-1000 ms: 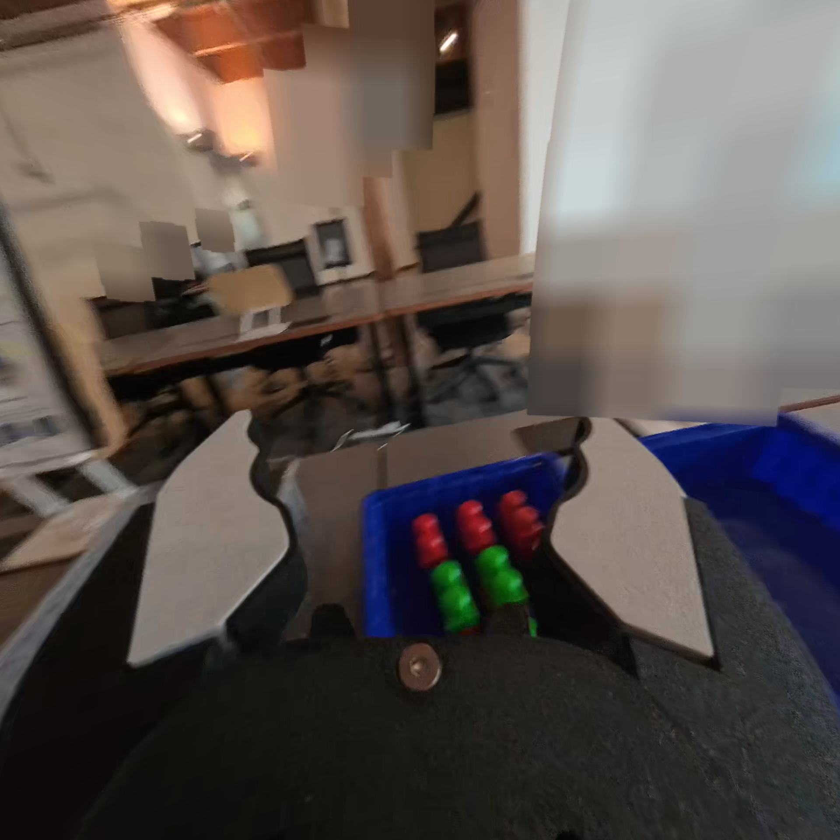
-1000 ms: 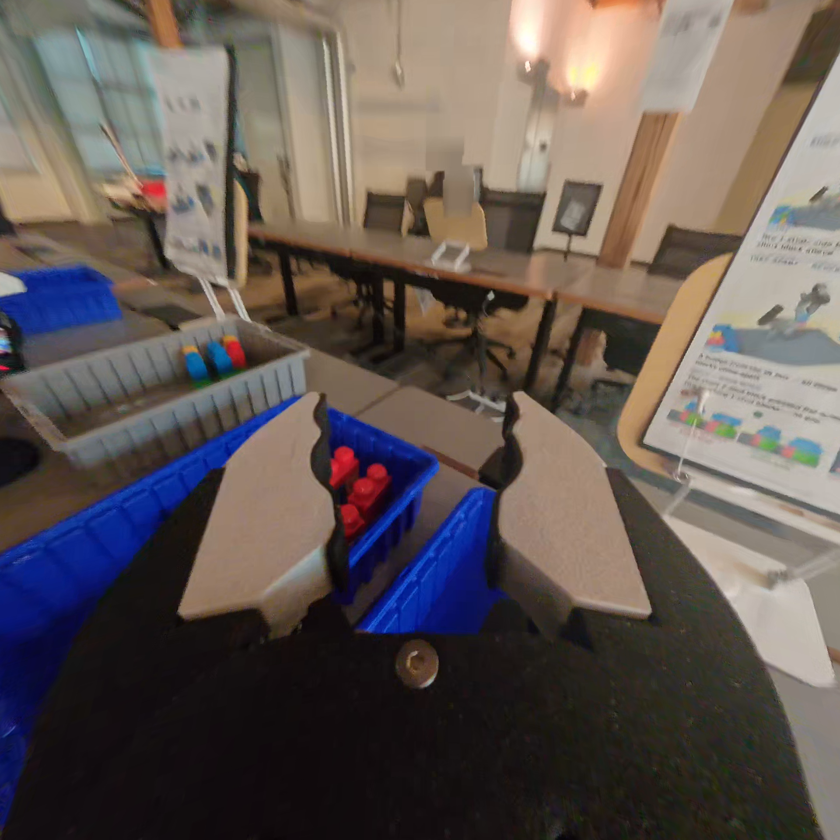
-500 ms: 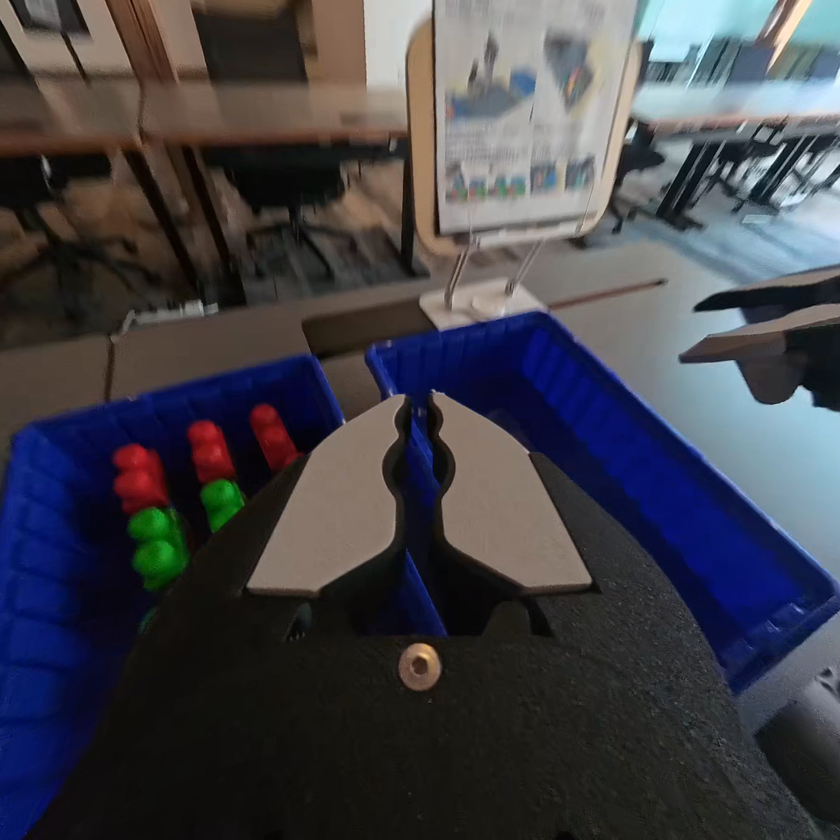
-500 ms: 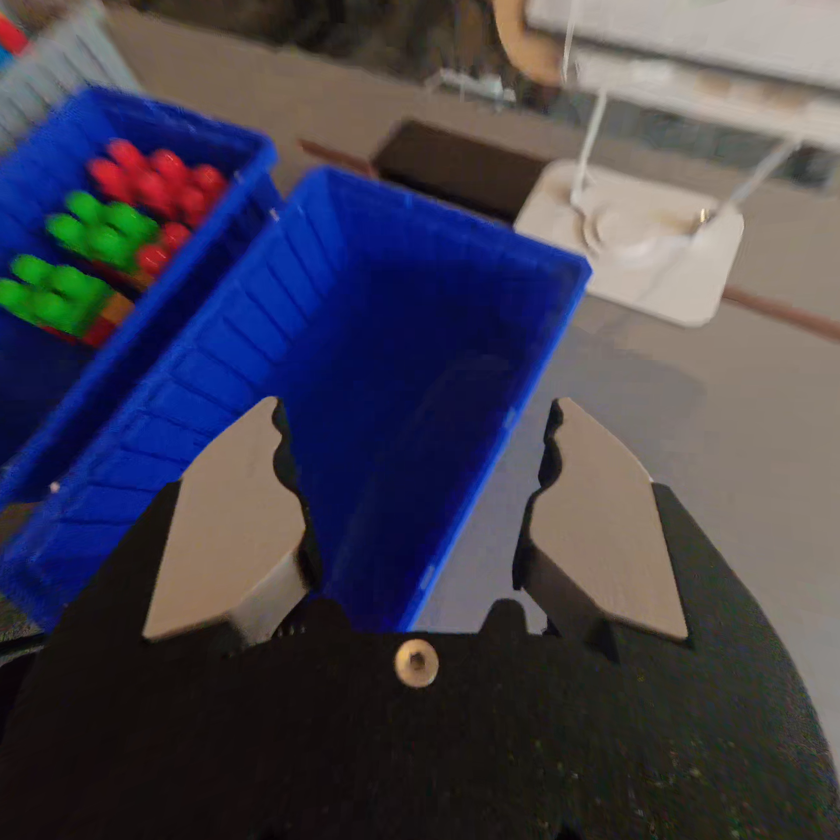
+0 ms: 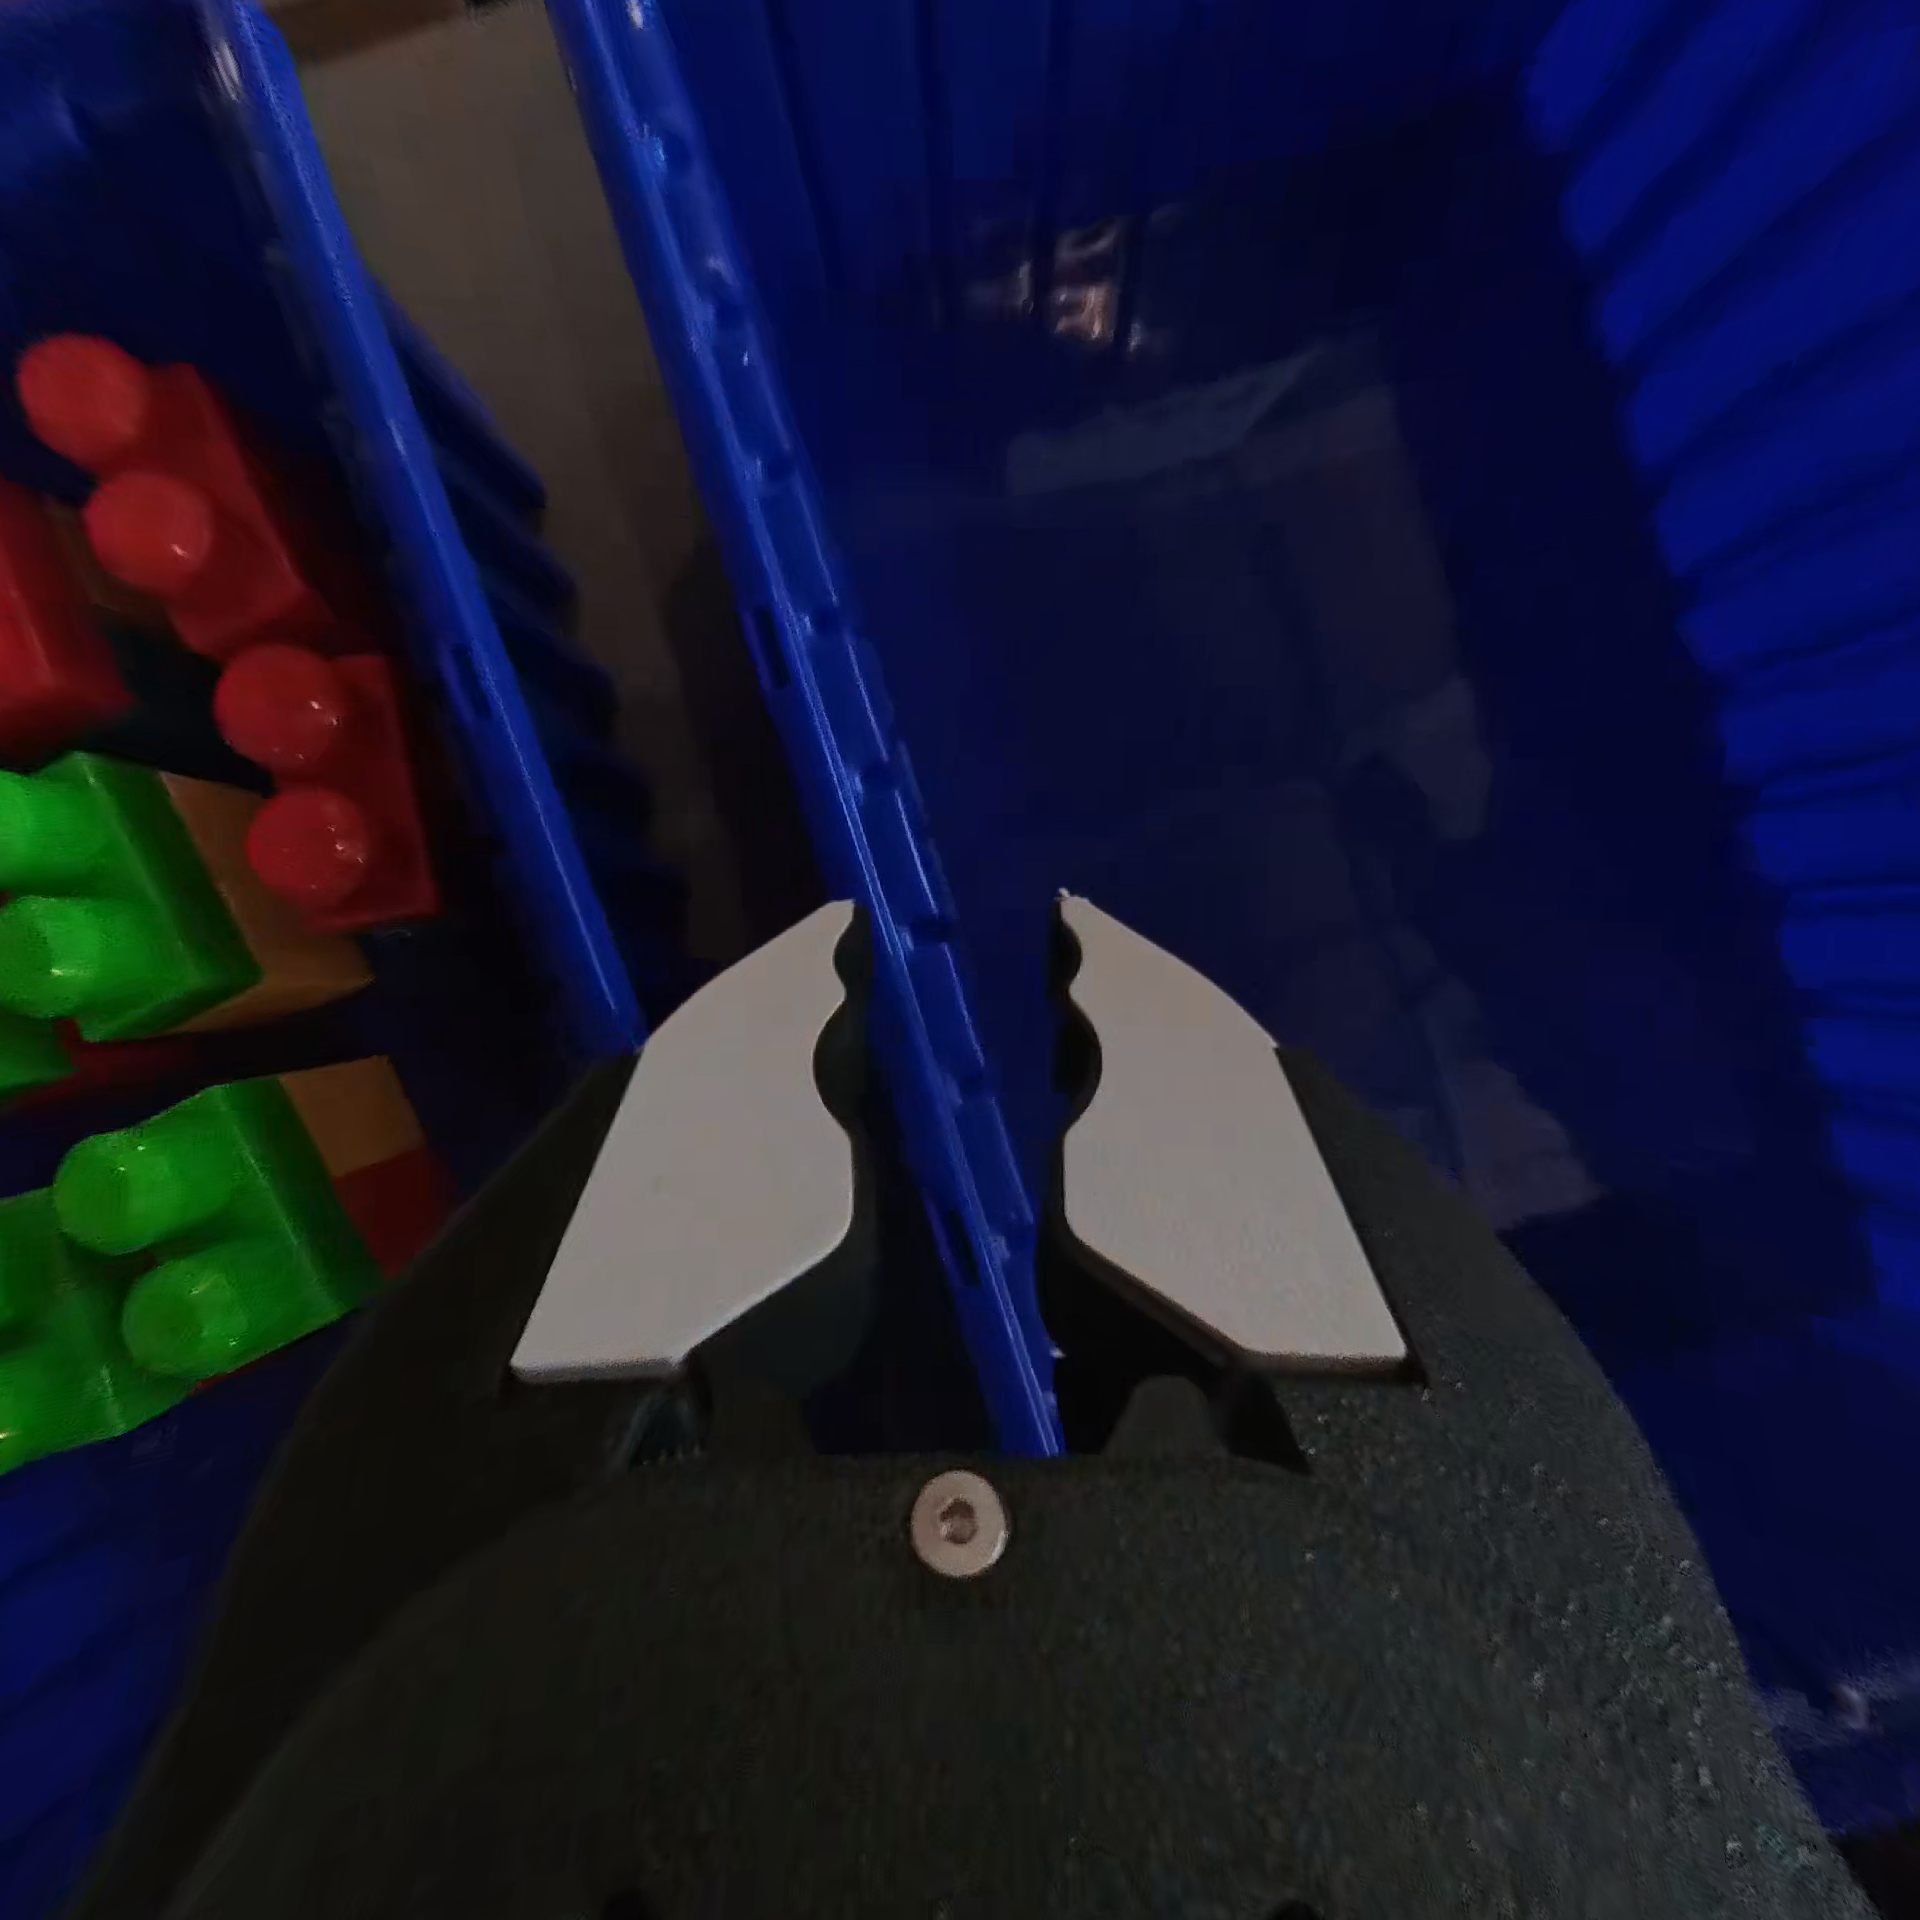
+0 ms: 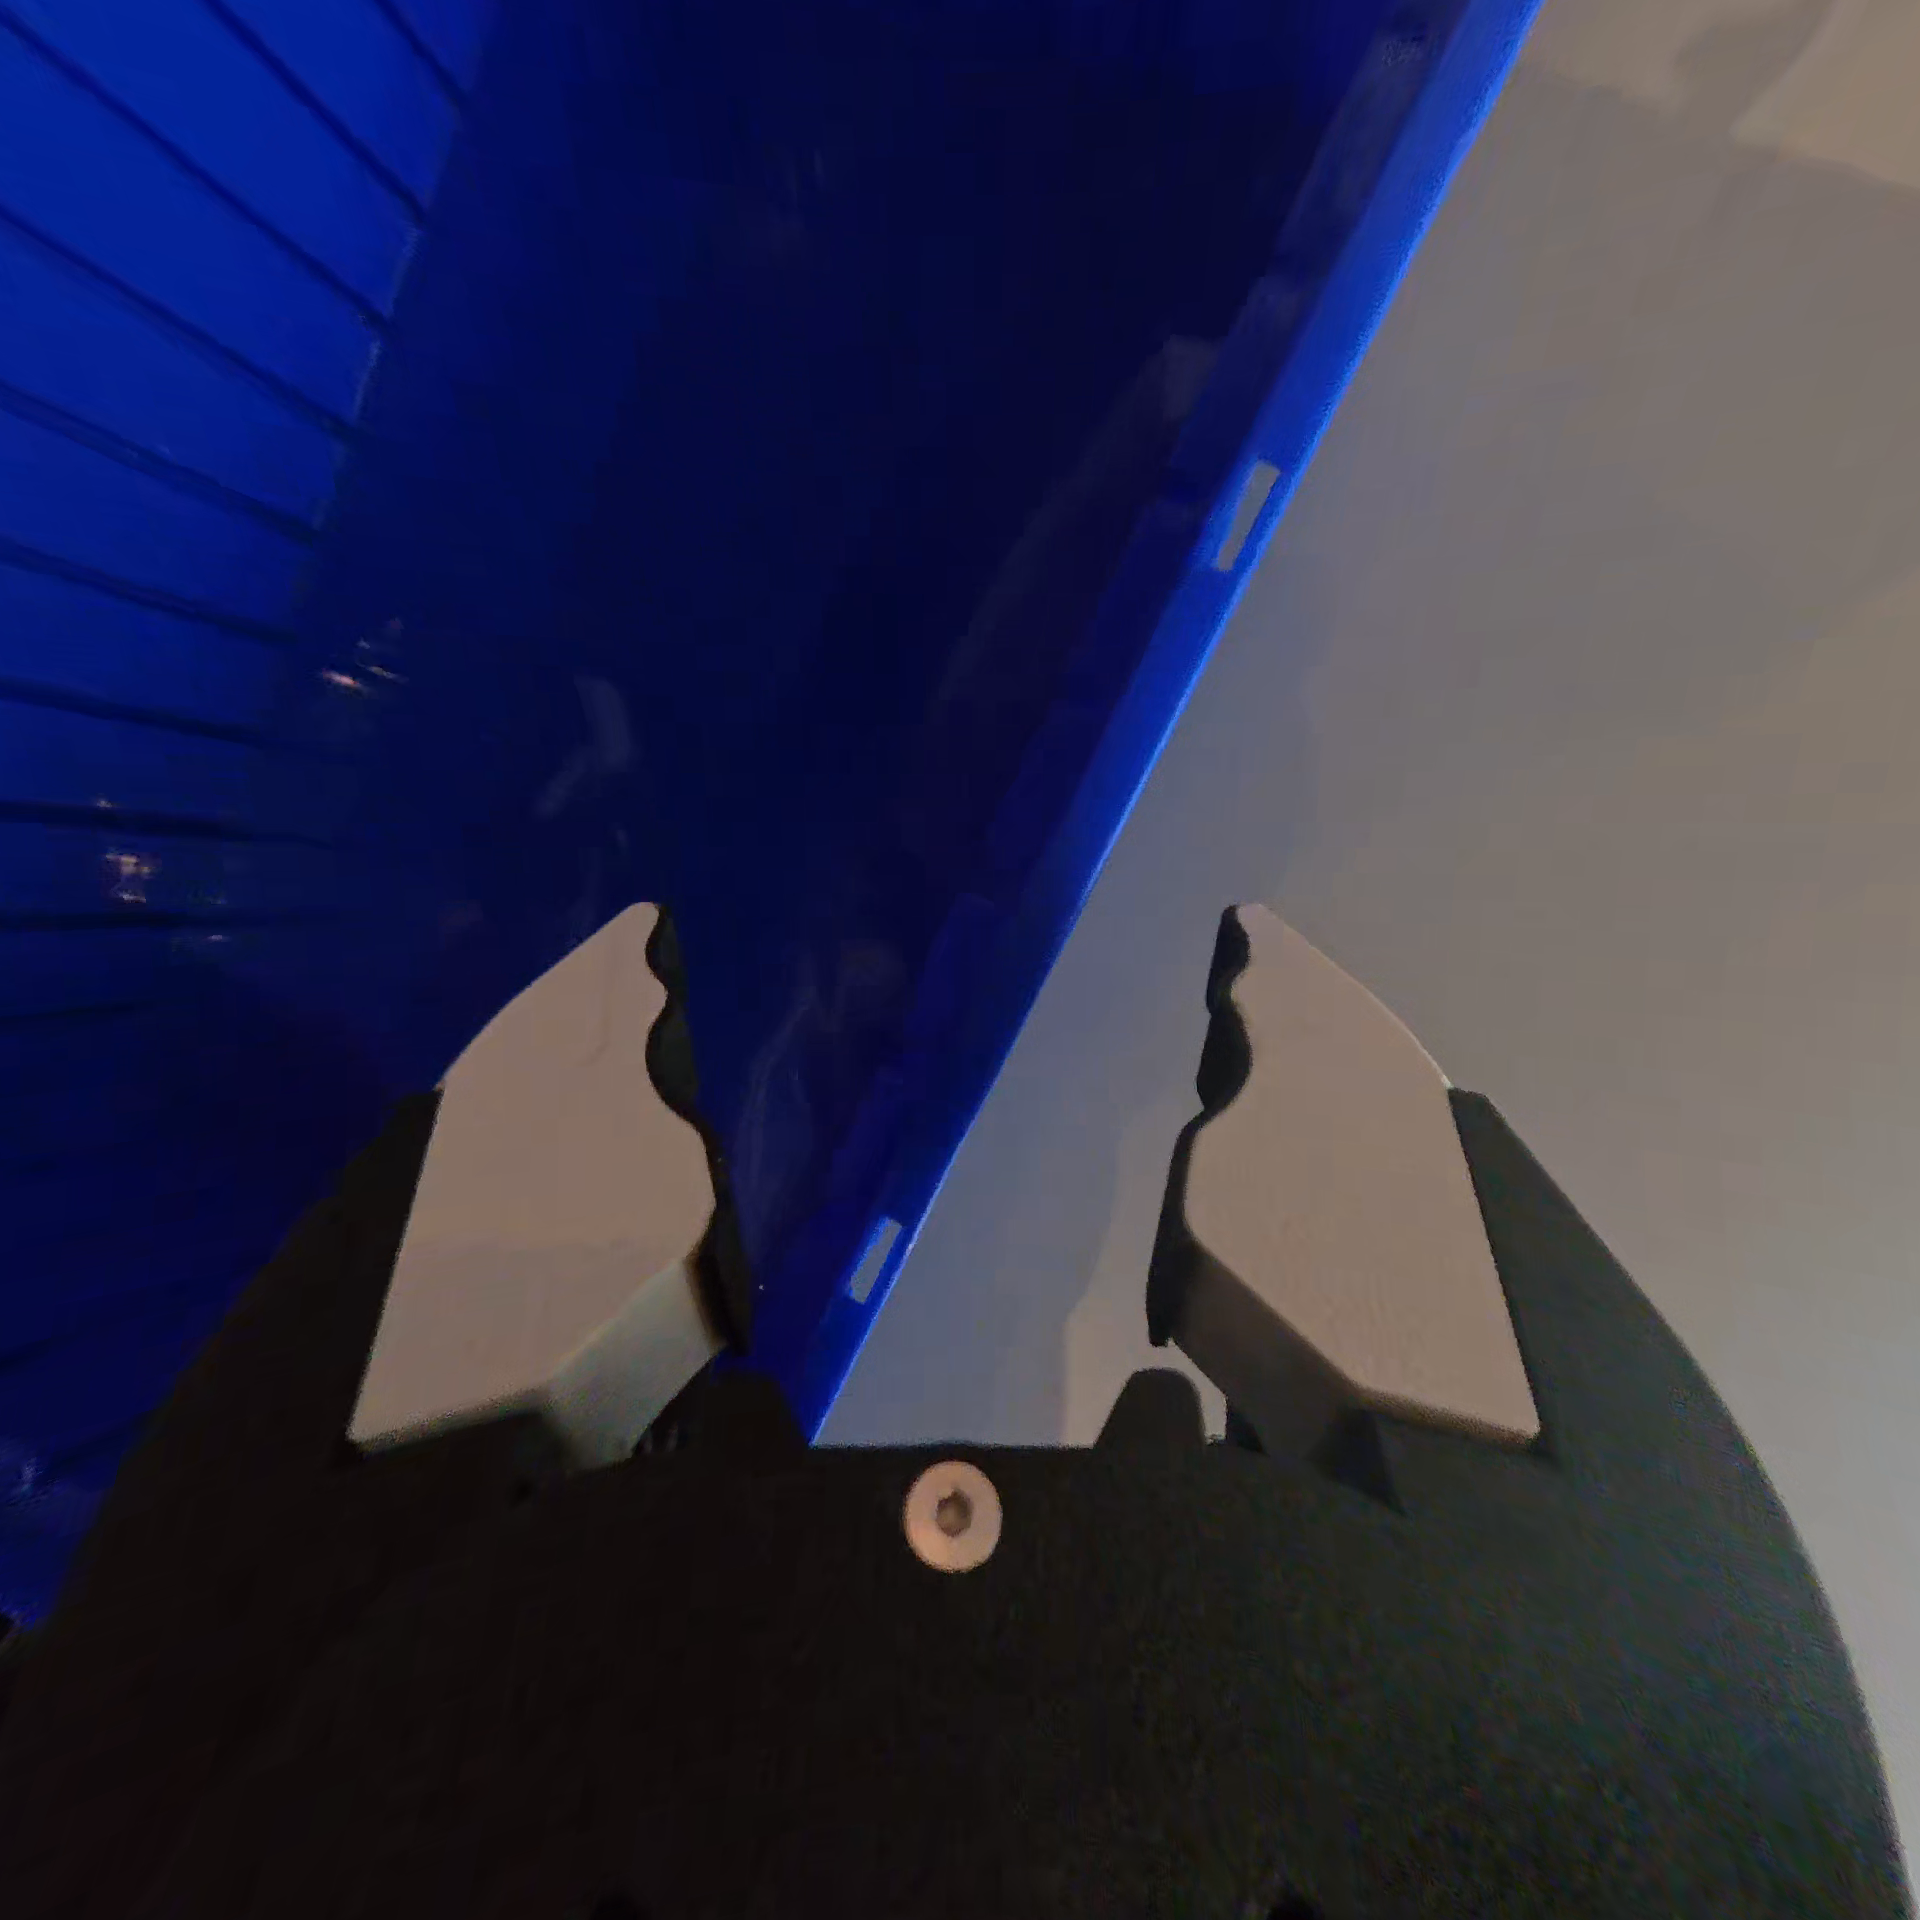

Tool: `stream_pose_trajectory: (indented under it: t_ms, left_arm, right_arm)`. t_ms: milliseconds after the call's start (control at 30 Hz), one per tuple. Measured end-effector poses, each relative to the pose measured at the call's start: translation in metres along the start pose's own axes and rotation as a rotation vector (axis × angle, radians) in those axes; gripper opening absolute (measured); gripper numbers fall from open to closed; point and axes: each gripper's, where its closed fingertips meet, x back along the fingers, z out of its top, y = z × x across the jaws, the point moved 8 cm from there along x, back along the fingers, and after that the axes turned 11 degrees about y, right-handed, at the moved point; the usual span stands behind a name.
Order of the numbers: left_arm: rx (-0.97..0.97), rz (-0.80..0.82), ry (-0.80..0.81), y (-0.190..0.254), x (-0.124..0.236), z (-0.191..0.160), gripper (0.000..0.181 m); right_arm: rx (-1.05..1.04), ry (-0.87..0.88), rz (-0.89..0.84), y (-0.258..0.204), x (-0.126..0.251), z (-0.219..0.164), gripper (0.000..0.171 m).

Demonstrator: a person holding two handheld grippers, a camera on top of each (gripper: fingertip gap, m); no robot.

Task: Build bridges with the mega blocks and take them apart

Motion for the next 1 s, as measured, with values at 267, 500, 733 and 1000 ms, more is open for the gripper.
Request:
stream_pose_trajectory:
  t_ms: [267,500,733,1000]
  left_arm:
    - [-0.042,0.154,-0.116,-0.008,-0.005,0.003,0.028]
    - [0.049,0.051,-0.281,-0.007,-0.034,-0.01,0.029]
    - [0.184,-0.119,-0.317,0.001,-0.036,-0.017,0.021]
    - [0.178,-0.173,-0.294,0.053,-0.046,-0.001,0.02]
  right_arm:
    - [-0.008,-0.065,0.005,0.004,-0.015,-0.006,0.073]
    - [0.015,-0.071,0.019,0.001,-0.017,-0.005,0.047]
    - [-0.047,-0.09,-0.013,0.022,-0.016,0.0,0.025]
    - [-0.014,-0.129,-0.075,0.072,0.006,-0.011,0.025]
